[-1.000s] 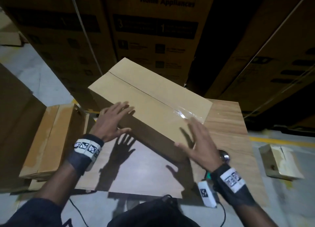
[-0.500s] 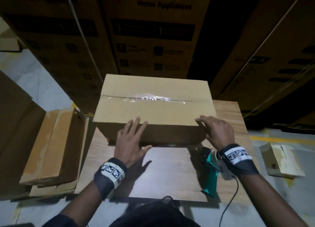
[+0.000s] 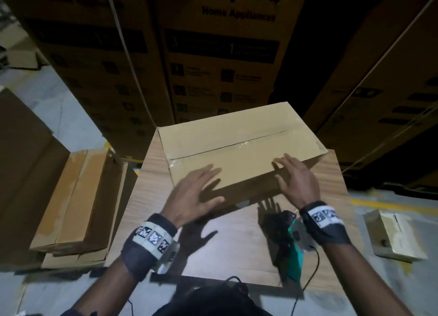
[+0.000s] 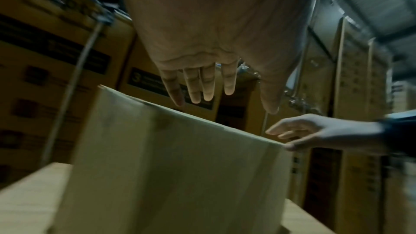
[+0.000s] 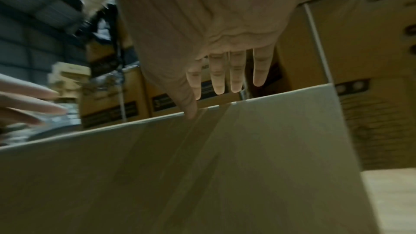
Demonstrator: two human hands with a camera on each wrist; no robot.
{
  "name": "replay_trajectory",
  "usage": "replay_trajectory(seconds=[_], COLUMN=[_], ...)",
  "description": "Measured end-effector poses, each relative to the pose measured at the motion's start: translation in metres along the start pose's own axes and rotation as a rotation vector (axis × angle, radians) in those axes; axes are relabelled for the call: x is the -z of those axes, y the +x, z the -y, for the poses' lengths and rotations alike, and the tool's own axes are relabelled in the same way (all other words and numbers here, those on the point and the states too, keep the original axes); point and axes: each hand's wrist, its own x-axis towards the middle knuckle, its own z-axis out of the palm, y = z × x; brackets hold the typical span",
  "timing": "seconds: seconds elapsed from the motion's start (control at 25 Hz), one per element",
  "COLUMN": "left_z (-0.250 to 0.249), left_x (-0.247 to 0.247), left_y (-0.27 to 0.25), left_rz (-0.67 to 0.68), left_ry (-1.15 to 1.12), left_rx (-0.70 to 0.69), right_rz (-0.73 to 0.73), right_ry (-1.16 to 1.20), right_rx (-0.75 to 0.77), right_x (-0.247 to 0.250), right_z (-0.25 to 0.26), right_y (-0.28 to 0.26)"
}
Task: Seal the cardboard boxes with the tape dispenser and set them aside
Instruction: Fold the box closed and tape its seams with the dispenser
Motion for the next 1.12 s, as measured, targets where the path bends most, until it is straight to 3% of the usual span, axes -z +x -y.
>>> replay_trajectory(seconds=[0.12,0.28,0.44,0.6,0.76,0.88,1.0,1.12], left_z=[0.053,0.085,0.065,0.013,-0.019,0.002,0.029,0.040], left_x=[0.028,0.024,-0.002,-0.039,-0.071,-0.062,-0.034,-0.007], left_y=[-0.012,-0.021,-0.028,-0.033,-0.031,-0.017,0.007,0.034], left_rz=[-0.058,0.028,0.029,0.092,0.172,0.072,-0.157,-0.147], left_ry=[0.095,0.144,-0.031,-0.193,0.076,0.162,0.200,0.279], left_rx=[0.115,0.064,0.090,0.046,-0.135,-0.257,-0.259,-0.295], right_rz=[0.126,0.211,0.257,0.261,0.282,0.185,0.098,0.145], right_ry=[0.118,0.115,0.174,0.245,0.182,0.081,0.139,0.078], right_rx=[0.040,0.041,0.027,-0.023,-0.091,-0.050,0.063,0.085], right_x=[-0.021,-0.048,-0.052,-0.045,-0.022,-0.008,-0.005,-0.030], right_z=[0.042,0.071,0.065,0.029,-0.012,-0.003,0.046,0.092], right_y=[-0.033,-0.041,-0.032,0.006,0.045,0.027,-0.030,-0.070])
